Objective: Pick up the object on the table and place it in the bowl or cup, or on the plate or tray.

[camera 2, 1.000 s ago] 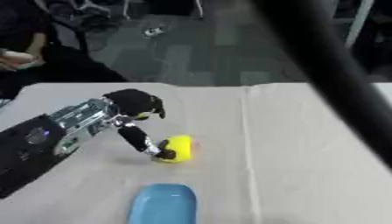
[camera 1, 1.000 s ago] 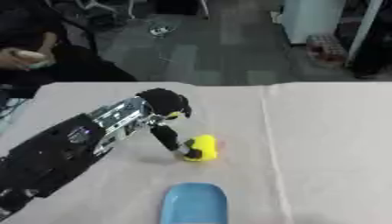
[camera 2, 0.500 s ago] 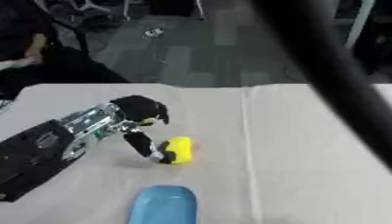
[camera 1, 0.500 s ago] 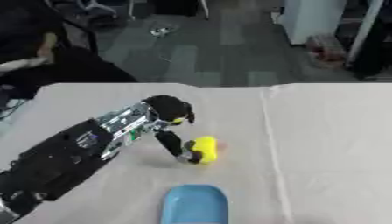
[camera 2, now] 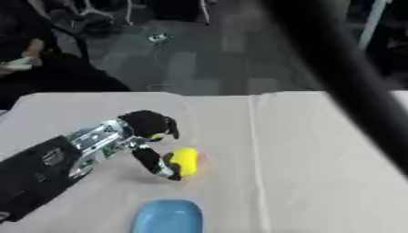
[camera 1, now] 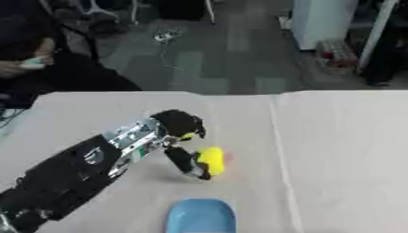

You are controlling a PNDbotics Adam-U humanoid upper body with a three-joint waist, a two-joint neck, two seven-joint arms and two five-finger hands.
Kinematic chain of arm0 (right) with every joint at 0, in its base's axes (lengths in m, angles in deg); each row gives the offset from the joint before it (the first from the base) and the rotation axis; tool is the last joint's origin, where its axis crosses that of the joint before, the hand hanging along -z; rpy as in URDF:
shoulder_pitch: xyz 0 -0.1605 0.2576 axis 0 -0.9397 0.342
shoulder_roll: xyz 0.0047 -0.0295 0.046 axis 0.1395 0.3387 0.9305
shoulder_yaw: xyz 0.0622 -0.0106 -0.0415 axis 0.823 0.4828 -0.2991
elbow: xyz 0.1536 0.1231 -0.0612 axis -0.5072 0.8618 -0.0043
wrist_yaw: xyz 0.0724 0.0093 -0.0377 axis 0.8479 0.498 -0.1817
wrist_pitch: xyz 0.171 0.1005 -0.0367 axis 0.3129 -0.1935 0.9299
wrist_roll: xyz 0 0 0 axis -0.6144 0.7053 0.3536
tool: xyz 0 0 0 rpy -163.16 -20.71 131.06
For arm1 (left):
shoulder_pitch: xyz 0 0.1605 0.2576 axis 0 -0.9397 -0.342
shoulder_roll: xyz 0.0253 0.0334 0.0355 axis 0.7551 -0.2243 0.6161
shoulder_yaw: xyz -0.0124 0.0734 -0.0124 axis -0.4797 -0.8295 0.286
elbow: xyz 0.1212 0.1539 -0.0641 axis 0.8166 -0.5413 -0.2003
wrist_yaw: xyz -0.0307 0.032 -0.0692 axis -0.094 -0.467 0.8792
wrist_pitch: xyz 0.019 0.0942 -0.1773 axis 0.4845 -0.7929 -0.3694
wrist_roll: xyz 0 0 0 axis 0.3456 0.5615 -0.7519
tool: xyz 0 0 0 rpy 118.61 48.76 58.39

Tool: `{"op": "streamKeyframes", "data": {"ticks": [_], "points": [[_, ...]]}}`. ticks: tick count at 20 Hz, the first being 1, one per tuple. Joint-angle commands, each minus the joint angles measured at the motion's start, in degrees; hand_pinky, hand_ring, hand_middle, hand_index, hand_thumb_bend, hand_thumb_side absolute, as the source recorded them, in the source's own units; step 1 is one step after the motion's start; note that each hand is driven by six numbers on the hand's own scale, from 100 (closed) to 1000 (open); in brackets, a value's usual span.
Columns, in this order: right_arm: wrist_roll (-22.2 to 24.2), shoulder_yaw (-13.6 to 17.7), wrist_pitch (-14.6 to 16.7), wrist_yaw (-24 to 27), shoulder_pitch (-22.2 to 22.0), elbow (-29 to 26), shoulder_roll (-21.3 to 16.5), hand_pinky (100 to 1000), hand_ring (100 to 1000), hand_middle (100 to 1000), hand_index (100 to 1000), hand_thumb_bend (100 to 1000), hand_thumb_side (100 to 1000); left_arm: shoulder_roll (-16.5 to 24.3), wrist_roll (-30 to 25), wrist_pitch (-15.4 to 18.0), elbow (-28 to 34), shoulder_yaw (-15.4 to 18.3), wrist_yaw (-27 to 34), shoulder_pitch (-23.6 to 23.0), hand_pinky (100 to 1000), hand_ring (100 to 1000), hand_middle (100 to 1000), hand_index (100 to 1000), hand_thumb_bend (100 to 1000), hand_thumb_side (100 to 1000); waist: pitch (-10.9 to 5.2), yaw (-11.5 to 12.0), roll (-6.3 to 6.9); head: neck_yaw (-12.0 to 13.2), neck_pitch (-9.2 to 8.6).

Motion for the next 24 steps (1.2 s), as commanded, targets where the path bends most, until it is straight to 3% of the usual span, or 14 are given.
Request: {"op": "streamKeyframes", "data": {"ticks": [1,21,24], "points": [[0.08,0.75,-0.47,0.64,0.79,-0.78,-1.39,359,537,593,359,100,1000,0.8,0.55,-0.03,-0.14,0.23,-0.05,0.96,719,803,796,831,627,862,-0.42,-0.11,-0.15,0.5,-1.24],[2.15,0.8,-0.25,2.12,1.72,-0.78,-1.91,360,542,593,344,100,1000,-0.12,-1.14,1.38,-1.77,-0.57,-0.59,0.83,723,808,796,834,637,848,-0.04,-0.81,0.26,0.49,-0.89],[2.48,0.8,-0.28,2.3,1.84,-0.78,-1.94,360,543,594,339,100,1000,-0.57,-1.01,1.59,-2.34,-0.79,-0.13,0.64,718,803,796,835,661,805,-0.01,-0.94,0.24,1.07,-1.01]]}}
